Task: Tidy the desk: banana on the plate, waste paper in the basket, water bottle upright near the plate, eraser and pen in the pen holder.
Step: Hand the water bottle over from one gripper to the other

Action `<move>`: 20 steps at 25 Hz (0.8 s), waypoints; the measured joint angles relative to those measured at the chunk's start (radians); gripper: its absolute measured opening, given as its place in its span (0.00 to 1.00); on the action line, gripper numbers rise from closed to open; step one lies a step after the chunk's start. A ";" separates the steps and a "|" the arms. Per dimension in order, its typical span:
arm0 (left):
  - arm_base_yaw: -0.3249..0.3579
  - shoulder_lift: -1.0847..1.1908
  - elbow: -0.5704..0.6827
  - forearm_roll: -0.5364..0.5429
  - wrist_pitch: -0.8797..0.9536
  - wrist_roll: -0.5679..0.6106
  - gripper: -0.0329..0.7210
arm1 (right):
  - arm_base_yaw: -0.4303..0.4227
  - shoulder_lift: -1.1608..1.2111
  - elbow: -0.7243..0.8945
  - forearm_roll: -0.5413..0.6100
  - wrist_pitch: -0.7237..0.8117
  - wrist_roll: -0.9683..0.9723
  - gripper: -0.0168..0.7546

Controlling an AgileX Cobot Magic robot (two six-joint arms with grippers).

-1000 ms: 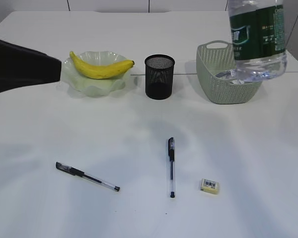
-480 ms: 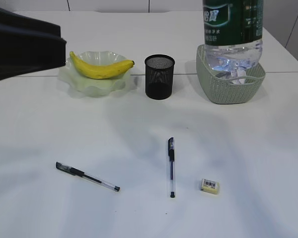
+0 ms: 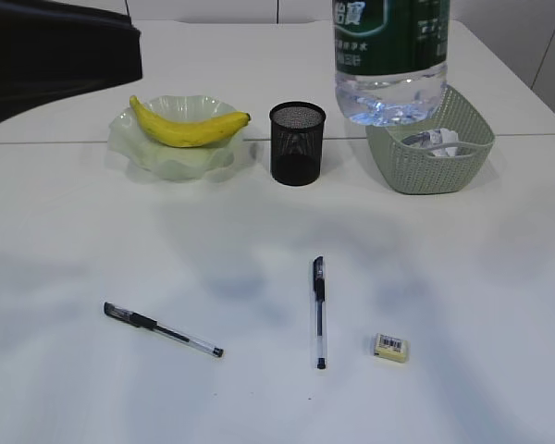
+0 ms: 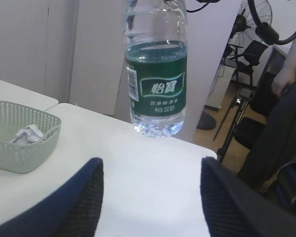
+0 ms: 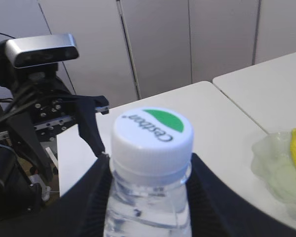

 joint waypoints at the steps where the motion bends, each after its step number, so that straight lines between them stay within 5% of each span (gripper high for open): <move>1: 0.000 0.012 0.000 -0.012 0.016 0.008 0.65 | 0.014 0.000 0.000 0.005 0.000 -0.007 0.43; 20: -0.004 0.052 -0.022 -0.052 0.087 0.064 0.71 | 0.265 0.047 0.000 0.070 -0.040 -0.123 0.43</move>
